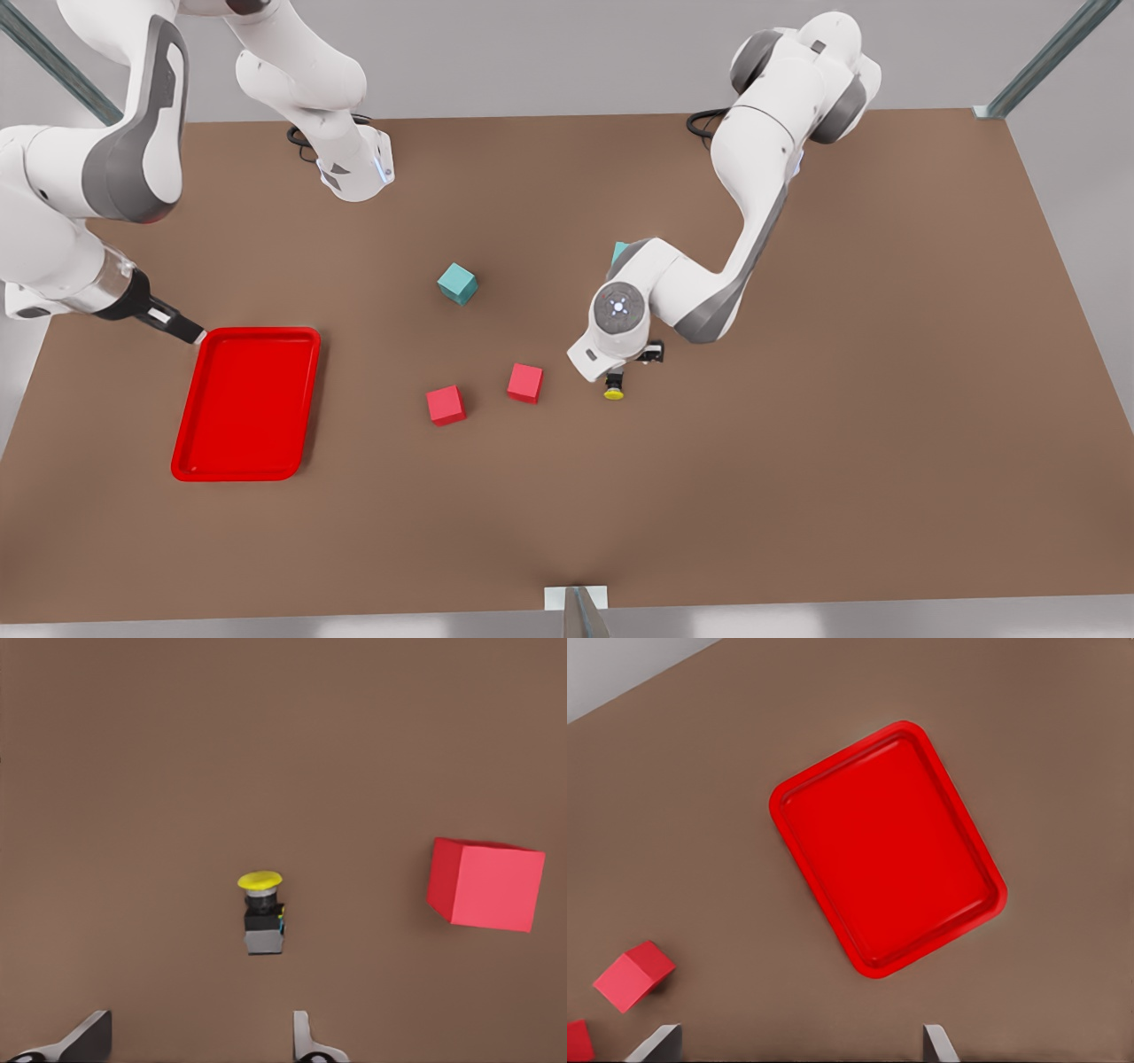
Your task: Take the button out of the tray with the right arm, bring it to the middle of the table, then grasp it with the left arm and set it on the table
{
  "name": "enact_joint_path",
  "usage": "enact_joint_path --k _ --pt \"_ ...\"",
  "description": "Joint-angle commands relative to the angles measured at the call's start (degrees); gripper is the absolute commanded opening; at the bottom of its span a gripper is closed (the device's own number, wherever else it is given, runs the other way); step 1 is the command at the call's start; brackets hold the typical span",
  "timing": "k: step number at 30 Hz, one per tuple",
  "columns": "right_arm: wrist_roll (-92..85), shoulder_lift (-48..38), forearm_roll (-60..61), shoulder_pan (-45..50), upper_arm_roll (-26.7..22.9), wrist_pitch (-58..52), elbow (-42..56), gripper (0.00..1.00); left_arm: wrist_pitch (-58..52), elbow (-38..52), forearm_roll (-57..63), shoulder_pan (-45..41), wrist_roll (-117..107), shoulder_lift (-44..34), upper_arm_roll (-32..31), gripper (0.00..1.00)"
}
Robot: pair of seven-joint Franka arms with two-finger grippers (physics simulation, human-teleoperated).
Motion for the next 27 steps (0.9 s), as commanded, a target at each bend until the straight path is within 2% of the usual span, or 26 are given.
enact_joint_path --k 1,7,9,12,17,27 --pt "-26.6 0.3 0.0 -1.2 -0.4 -5.6 0.3 1.0 3.7 0.2 1.8 0.1 -26.0 1.0 -0.1 1.0" --pt "-25.9 0.3 0.1 -1.4 -0.3 -6.7 1.7 1.0 7.9 -0.2 -0.2 0.2 -7.4 2.7 -0.3 1.0" --pt "-26.0 4.5 -3.7 -1.2 -0.1 -6.7 8.8 1.0 10.6 -1.7 0.3 0.0 -5.8 3.3 -0.2 1.0" --pt "-25.5 7.7 -3.7 -1.7 -0.2 -6.4 10.7 1.0 11.6 -3.5 0.5 -0.3 -2.3 2.9 -0.7 1.0" --pt "-25.3 11.6 -3.7 -1.1 0.0 -6.4 10.8 1.0 14.1 -5.5 0.7 0.1 -0.6 3.4 -0.7 1.0" --pt "-23.4 11.4 -3.7 -1.2 0.1 -7.1 10.9 1.0 17.3 -6.0 0.8 0.3 1.7 8.1 -0.7 1.0"
